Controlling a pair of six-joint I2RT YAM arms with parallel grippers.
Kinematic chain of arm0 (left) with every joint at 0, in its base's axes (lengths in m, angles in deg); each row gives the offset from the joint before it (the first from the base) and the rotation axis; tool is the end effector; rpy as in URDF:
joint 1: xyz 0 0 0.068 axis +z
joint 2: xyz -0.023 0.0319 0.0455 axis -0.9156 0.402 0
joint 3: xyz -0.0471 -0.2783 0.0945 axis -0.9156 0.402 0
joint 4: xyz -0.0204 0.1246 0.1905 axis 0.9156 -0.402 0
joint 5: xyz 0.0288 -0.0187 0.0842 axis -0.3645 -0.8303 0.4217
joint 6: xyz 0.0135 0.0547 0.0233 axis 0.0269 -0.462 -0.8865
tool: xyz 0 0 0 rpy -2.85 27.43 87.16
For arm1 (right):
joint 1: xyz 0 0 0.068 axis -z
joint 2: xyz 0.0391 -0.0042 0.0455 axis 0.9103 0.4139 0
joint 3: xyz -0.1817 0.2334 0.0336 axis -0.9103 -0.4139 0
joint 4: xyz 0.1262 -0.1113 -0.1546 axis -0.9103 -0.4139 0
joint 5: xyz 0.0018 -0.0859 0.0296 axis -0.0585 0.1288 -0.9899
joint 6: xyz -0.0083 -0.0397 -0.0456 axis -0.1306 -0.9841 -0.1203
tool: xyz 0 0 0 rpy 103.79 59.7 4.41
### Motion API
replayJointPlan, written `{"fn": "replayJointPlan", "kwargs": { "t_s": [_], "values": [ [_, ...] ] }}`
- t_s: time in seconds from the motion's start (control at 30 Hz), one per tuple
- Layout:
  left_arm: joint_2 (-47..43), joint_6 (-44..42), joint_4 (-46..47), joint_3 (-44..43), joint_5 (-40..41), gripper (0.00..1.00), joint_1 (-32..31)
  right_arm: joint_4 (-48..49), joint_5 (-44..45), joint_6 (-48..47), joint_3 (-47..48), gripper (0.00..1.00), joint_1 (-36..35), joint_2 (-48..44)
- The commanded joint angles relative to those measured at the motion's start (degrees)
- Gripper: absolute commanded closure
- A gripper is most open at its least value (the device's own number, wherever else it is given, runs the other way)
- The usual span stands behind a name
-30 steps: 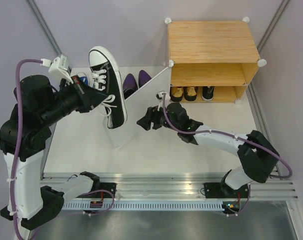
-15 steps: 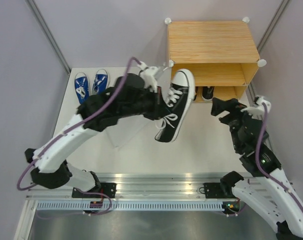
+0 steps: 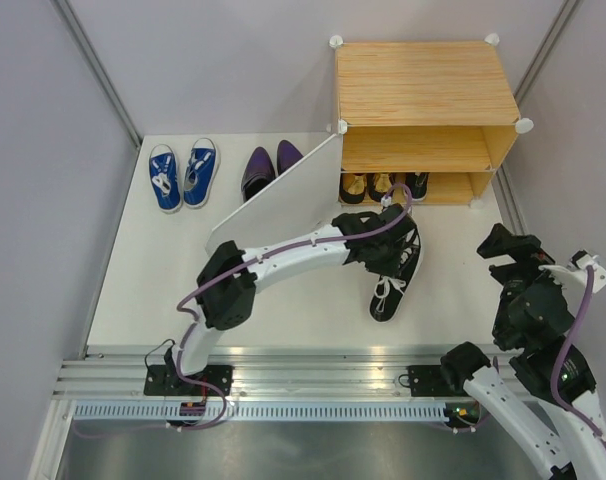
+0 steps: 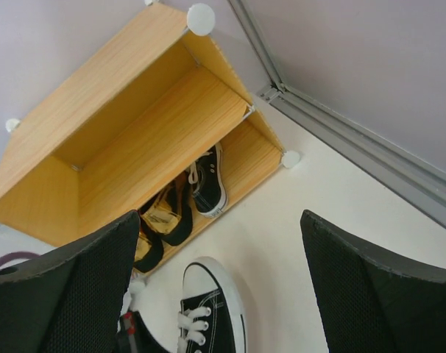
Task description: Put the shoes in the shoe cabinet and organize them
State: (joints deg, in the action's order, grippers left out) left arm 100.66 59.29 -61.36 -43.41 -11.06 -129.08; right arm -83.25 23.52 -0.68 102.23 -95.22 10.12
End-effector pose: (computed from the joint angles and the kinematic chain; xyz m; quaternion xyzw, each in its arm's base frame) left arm 0.2075 -0.4016 0.2829 0.1813 0.9323 -0.2396 0.2013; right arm 0.0112 -0.0368 0.3575 0.3490 0.6120 0.0507 0.7079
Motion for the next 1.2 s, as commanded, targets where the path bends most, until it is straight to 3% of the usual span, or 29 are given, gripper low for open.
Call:
{"fn": "replayJointPlan", "kwargs": {
  "t_s": [0.0,0.3,0.33,0.37,0.4,0.47,0.57,0.7,0.83,0.97,1.17],
  "values": [
    [3.07,6.41,7.42,-9.83,-2.38,0.98,1.61,-1.62,2.13,-1.64,-1.38,0.07,-0.12,2.73],
    [8.97,14.77,15.14,-11.52,0.41,0.98,4.86,0.22,-2.7,-2.52,-3.05,0.05,-0.04,5.46],
    [9.32,14.86,16.02,-11.52,-0.11,0.94,5.13,0.22,-2.71,-2.52,-3.14,0.05,-0.04,5.81],
    [10.19,14.86,16.81,-11.61,-0.81,0.69,5.3,0.14,-2.88,-2.6,-3.14,0.04,-0.04,5.99],
    [10.55,14.86,17.69,-11.7,-3.86,0.55,5.56,0.14,-3.23,-2.52,-3.14,0.04,-0.12,5.99],
    [11.08,14.77,17.7,-11.61,-5.56,0.4,5.83,0.14,-3.5,-2.43,-3.49,0.04,-0.04,5.73],
    [9.95,11.88,17.61,-9.95,-7.67,0.37,5.92,-0.3,-3.58,-1.55,-4.11,0.04,-0.04,4.58],
    [4.77,5.48,17.0,-8.45,-9.87,0.36,5.83,-0.13,-3.67,0.73,-5.86,0.04,-0.04,2.21],
    [-6.2,-0.06,14.63,-5.03,-6.81,0.35,5.83,-0.13,-5.43,3.37,-7.62,0.05,-0.04,3.08],
    [-22.96,-7.54,10.34,1.99,1.7,0.32,5.83,0.74,-8.24,5.66,-10.34,0.03,-0.04,4.67],
    [-41.1,-18.62,3.99,9.9,18.13,0.26,5.83,2.6,-14.3,4.61,-12.28,0.02,-0.04,11.78]
  ]
}}
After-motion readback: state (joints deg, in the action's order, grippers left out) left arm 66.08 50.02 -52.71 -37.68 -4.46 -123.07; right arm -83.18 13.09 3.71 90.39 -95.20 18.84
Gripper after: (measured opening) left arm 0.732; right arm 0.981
